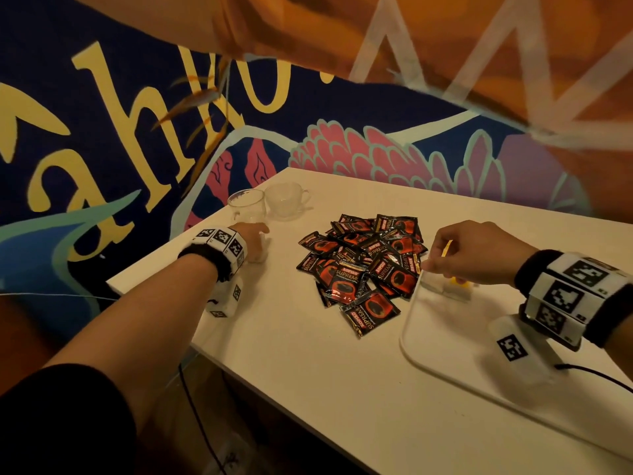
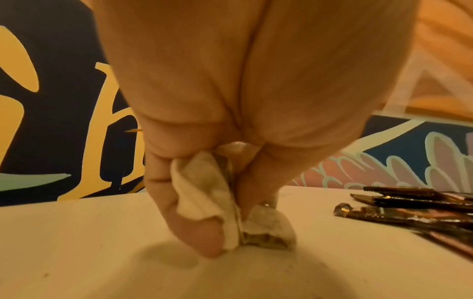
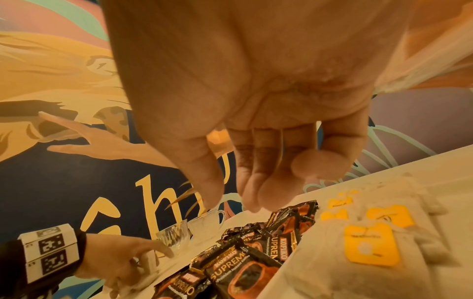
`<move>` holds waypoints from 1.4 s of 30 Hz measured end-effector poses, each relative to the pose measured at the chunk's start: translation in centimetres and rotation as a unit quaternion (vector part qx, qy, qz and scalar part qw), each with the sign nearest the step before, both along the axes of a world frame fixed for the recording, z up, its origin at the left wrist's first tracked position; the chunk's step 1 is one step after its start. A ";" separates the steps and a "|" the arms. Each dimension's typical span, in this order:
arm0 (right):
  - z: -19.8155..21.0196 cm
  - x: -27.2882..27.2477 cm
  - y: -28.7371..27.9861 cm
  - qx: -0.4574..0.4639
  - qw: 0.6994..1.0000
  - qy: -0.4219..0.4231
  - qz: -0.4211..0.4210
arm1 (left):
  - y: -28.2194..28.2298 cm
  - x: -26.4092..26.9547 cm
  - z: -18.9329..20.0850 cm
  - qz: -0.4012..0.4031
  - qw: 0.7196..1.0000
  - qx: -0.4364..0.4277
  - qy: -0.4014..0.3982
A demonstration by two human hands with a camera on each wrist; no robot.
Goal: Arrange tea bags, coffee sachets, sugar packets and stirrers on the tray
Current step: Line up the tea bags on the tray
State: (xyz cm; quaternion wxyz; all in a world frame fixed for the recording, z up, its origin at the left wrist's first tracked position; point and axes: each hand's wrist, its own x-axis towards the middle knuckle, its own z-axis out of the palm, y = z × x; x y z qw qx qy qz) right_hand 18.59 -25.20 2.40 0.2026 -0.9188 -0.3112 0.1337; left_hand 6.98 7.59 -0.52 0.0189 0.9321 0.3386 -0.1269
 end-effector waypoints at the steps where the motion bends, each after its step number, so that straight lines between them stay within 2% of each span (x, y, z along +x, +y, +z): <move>1: 0.0 0.0 -0.1 0.001 1.000 0.003 0.001 | -0.1 0.2 0.0 -0.015 1.000 0.016 0.017; 5: 0.3 0.1 -0.4 0.001 1.000 0.006 0.015 | -0.8 0.7 1.0 0.002 1.000 -0.003 0.013; 7: 0.5 0.2 -0.5 0.009 1.000 0.011 0.023 | -1.2 1.1 2.1 -0.018 0.999 -0.039 -0.030; 9: 0.6 0.3 -0.4 0.036 0.999 0.024 0.028 | -2.3 1.6 3.2 -0.038 0.987 -0.124 -0.097; 11: 0.5 0.4 -0.1 0.094 0.994 0.057 0.027 | -4.1 2.1 4.4 -0.052 0.946 -0.275 -0.165; 13: 0.4 0.3 0.4 0.168 0.980 0.101 0.019 | -6.4 2.6 5.5 -0.076 0.884 -0.414 -0.205; 15: 0.5 0.2 0.7 0.239 0.955 0.173 0.005 | -8.4 3.6 6.0 -0.096 0.829 -0.504 -0.222; 17: 0.7 0.1 0.7 0.297 0.916 0.271 -0.004 | -10.2 4.9 6.3 -0.086 0.779 -0.568 -0.250; 19: 0.8 -0.1 0.6 0.329 0.886 0.328 -0.002 | -12.2 6.0 6.2 -0.070 0.732 -0.619 -0.276; 21: 0.8 -0.1 0.5 0.355 0.876 0.326 -0.001 | -13.9 6.7 6.1 -0.069 0.700 -0.650 -0.288; 25: 0.9 0.2 -0.2 0.409 0.875 0.256 -0.045 | -15.8 8.5 5.2 -0.058 0.640 -0.721 -0.261; 28: 0.7 0.7 -0.5 0.410 0.869 0.266 -0.078 | -16.5 9.7 4.6 -0.015 0.580 -0.777 -0.244; 31: 0.1 1.1 -0.7 0.428 0.856 0.269 -0.109 | -17.2 10.5 3.9 -0.011 0.514 -0.825 -0.234; 33: -0.1 1.5 -0.8 0.434 0.851 0.264 -0.129 | -17.5 11.0 3.4 -0.012 0.481 -0.846 -0.229; 36: -0.3 2.1 -1.2 0.420 0.851 0.274 -0.153 | -17.7 11.5 2.7 -0.003 0.466 -0.854 -0.230; 39: -0.4 2.8 -1.8 0.388 0.873 0.252 -0.155 | -17.7 12.0 1.8 0.024 0.464 -0.852 -0.240; 42: -0.6 3.4 -2.5 0.383 0.884 0.215 -0.159 | -17.5 12.3 1.2 0.064 0.497 -0.813 -0.297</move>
